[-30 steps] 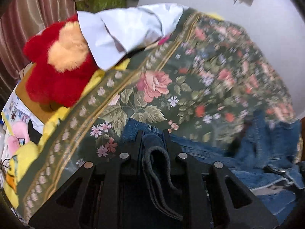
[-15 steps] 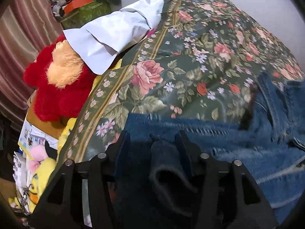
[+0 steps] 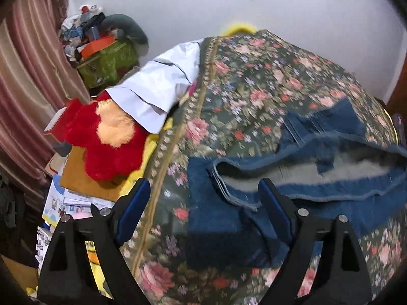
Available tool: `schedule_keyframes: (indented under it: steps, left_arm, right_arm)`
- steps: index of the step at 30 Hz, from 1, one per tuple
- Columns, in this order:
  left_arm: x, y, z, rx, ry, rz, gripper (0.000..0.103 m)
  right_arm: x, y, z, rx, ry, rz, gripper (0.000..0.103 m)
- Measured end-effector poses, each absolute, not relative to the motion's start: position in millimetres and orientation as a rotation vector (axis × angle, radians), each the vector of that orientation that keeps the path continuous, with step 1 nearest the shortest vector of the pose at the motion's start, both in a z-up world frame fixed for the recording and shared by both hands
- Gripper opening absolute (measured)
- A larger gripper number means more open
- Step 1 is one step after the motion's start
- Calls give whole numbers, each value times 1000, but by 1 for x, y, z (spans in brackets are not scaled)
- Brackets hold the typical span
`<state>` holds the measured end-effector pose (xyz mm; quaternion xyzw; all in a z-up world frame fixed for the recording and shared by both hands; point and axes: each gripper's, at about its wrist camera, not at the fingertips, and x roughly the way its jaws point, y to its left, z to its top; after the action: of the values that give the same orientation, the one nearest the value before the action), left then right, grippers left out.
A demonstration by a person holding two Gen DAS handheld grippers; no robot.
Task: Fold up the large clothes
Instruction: 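Lift the hem with both grippers and fold it over toward the collar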
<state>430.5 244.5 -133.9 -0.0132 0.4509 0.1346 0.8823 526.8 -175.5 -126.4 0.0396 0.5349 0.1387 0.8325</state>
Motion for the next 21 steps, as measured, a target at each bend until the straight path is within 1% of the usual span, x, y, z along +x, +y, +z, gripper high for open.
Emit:
schedule_keyframes:
  steps: [5, 11, 14, 17, 21]
  left_arm:
    - [427, 219, -164, -30, 1015, 211, 87]
    - [442, 183, -209, 25, 1108, 159, 87]
    - [458, 172, -222, 111, 1113, 178, 87]
    - [482, 169, -230, 182, 1114, 209, 87]
    - [512, 185, -228, 155, 1104, 246, 87]
  right_arm:
    - [497, -172, -127, -11, 1134, 337, 14]
    - [481, -132, -159, -157, 1163, 402, 14]
    - [487, -112, -181, -183, 1166, 379, 13]
    - [497, -99, -182, -219, 1120, 358, 13]
    - [539, -89, -181, -127, 1134, 405, 13]
